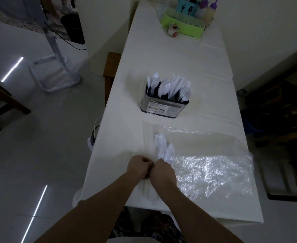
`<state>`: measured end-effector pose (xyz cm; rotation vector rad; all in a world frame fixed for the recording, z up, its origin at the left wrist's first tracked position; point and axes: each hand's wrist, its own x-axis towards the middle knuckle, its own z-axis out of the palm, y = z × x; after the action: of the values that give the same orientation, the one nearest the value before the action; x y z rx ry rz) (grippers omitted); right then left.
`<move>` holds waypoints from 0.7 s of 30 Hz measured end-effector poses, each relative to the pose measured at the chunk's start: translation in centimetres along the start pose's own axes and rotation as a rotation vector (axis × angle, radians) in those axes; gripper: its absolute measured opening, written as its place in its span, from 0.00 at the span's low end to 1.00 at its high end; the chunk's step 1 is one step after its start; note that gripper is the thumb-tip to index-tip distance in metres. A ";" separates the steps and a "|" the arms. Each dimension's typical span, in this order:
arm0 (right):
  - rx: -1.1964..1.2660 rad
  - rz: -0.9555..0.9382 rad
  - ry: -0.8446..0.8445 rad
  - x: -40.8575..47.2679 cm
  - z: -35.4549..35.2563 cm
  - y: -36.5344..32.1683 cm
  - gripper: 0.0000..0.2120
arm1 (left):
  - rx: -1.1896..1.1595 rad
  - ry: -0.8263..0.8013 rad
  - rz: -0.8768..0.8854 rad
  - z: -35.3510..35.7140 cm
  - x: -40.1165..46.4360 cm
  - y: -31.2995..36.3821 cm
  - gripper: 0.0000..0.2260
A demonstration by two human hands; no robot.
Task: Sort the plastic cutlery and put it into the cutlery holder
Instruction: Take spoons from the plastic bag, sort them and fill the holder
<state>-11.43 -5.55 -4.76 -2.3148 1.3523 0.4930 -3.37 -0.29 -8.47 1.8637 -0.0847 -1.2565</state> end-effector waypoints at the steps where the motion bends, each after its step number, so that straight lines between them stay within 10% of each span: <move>1: 0.006 -0.002 0.006 0.1 0.0 0.1 0.09 | 0.049 0.007 0.015 0.1 0.1 0.0 0.08; 15: 0.039 -0.019 0.111 -0.3 -1.5 1.7 0.09 | 0.563 0.179 0.235 1.1 -1.1 0.1 0.07; 21: 0.029 -0.060 0.135 -0.4 -0.9 1.7 0.10 | 0.986 0.190 0.917 -1.9 -0.6 -3.1 0.10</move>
<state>-13.02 -6.49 -4.10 -2.3944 1.3358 0.3015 -3.38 3.12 -9.93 2.2449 -1.4870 -0.3551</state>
